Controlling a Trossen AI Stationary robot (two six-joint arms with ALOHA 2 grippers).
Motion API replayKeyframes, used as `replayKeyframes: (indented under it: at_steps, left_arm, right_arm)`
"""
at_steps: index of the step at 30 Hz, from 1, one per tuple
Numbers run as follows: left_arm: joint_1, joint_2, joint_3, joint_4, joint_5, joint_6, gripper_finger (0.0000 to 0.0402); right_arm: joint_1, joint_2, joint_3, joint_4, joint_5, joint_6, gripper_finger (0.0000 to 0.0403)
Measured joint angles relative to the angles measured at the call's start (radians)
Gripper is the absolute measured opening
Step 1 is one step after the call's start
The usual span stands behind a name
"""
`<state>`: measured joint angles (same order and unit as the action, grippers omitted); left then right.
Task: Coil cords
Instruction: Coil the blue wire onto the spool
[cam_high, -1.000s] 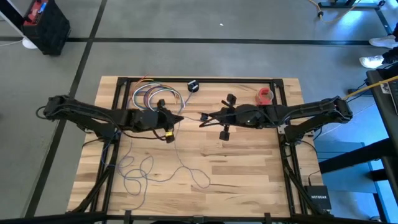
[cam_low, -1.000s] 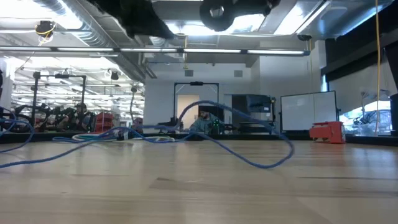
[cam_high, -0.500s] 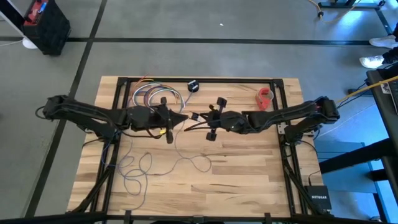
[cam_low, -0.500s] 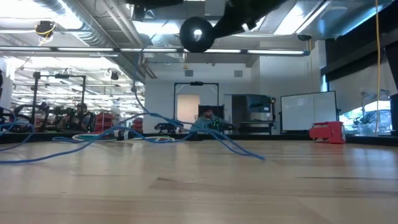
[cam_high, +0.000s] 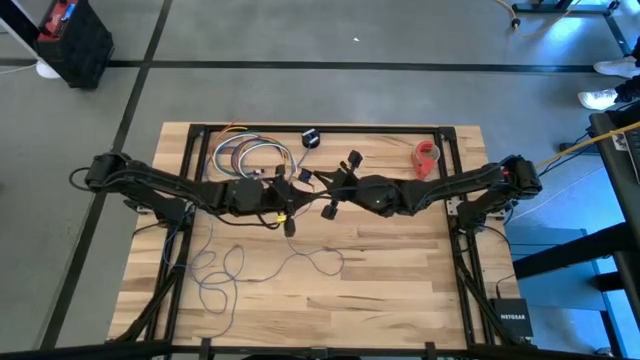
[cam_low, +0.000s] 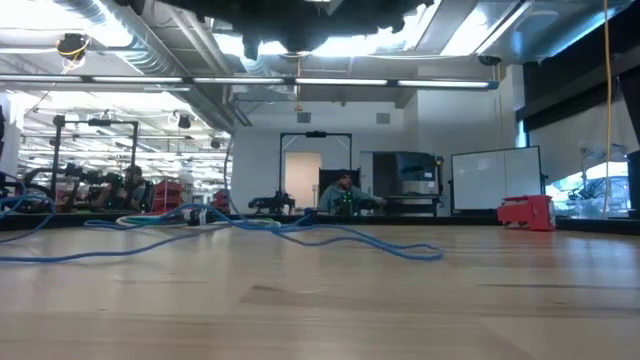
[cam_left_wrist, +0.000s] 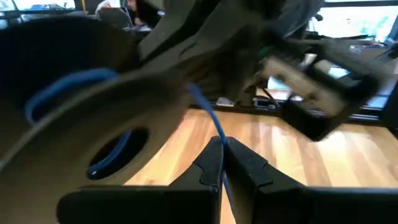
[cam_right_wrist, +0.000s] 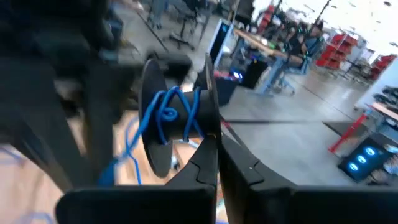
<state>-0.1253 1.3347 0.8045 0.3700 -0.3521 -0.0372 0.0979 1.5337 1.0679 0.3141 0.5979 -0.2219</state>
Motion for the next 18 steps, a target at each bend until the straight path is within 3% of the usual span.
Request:
replayKeyframes:
  at_steps: [5, 18]
  left_arm:
    - [0.002, 0.012, 0.003, 0.008, -0.001, 0.001, 0.0005]
    - [0.002, 0.014, 0.001, -0.017, 0.005, 0.019, 0.0005]
  right_arm:
    - [0.001, -0.028, -0.002, 0.048, -0.066, -0.001, 0.0008]
    - [0.001, -0.162, -0.003, 0.013, -0.095, 0.012, 0.0008]
